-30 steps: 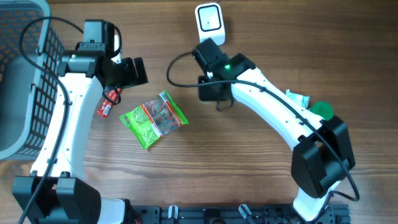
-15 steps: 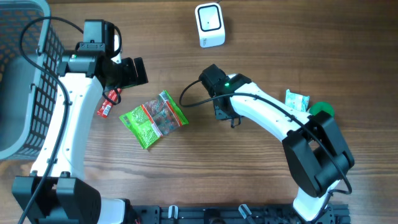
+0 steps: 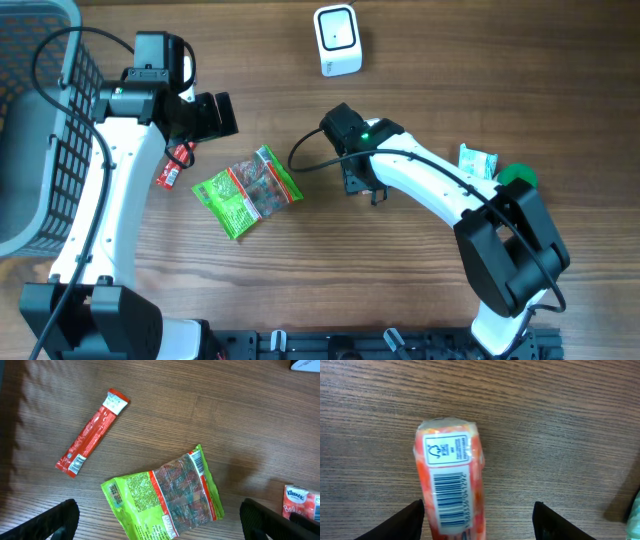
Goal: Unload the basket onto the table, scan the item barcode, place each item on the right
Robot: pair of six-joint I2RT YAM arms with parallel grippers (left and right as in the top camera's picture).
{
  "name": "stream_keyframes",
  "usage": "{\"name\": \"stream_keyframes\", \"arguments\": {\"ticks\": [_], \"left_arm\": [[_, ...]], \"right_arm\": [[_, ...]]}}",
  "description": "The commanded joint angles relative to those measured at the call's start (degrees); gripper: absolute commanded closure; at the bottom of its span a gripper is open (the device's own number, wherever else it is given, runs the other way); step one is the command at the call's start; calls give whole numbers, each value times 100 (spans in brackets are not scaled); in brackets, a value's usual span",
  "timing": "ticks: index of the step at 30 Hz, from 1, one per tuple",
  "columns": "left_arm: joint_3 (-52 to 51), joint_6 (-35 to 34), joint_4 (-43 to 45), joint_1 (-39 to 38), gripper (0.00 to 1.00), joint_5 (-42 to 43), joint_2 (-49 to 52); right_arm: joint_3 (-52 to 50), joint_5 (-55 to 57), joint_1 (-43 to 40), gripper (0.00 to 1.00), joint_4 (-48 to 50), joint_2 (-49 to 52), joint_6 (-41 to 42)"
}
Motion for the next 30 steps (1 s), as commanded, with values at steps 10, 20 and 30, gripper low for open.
{"name": "stream_keyframes", "arguments": {"ticks": [10, 20, 30], "left_arm": [[0, -15, 15, -4, 0, -33, 4], [0, -15, 15, -4, 0, -33, 4], [0, -15, 15, -4, 0, -33, 4]], "right_arm": [[1204, -765, 11, 24, -310, -562, -334], [828, -3477, 280, 84, 1088, -369, 173], [557, -3200, 1128, 88, 2271, 448, 1392]]}}
